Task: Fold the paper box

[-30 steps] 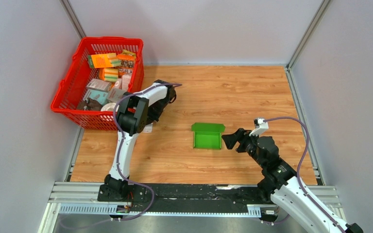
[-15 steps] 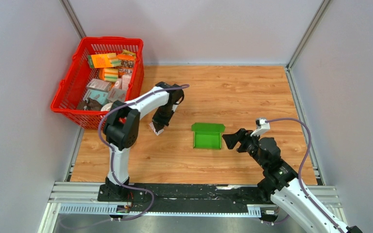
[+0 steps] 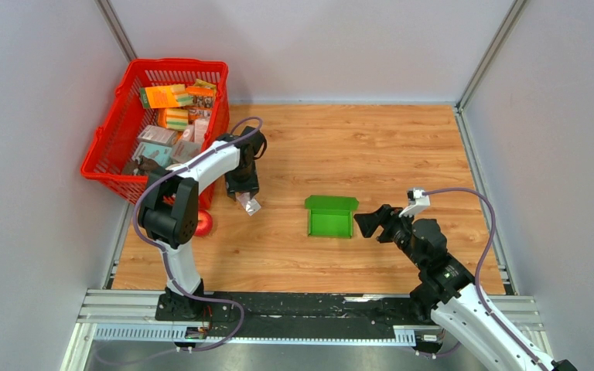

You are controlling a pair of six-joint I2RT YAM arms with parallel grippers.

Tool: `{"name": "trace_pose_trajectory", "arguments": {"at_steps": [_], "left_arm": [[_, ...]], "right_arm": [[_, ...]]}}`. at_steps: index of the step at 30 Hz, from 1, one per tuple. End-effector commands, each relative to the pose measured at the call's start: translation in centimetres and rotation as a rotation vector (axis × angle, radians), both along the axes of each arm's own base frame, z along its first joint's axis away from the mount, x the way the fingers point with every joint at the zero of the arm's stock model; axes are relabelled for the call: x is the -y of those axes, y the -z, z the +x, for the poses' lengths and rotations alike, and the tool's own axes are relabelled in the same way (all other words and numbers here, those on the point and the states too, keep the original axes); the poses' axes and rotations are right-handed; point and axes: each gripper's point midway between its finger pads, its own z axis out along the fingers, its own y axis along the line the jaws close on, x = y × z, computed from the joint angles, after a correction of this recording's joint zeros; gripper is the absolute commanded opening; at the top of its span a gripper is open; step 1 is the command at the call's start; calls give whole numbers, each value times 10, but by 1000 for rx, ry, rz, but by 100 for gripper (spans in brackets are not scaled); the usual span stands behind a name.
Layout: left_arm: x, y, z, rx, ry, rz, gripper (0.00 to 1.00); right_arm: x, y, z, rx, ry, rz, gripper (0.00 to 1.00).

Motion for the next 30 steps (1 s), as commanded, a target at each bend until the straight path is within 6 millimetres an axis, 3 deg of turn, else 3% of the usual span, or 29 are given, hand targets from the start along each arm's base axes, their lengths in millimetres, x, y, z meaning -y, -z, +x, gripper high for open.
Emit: {"name": "trace_pose_trajectory", "arguments": {"at_steps": [1,11,19,23,30], "left_arm": [[12,-20,31,157,-172,-61,65],[14,10,25,182,-459,-189,64],[10,31,13,157,-570,-188,64],[12,41,9,154,-572,-209,53],[9,33,12,183,-506,-202,28]], "right_arm": [[1,-5,1,31,5,13,77],[2,-9,1,47,8,16,77],[3,-9,-1,52,8,17,77],[3,-7,-1,47,5,9,77],[4,-7,0,46,11,12,77]]}}
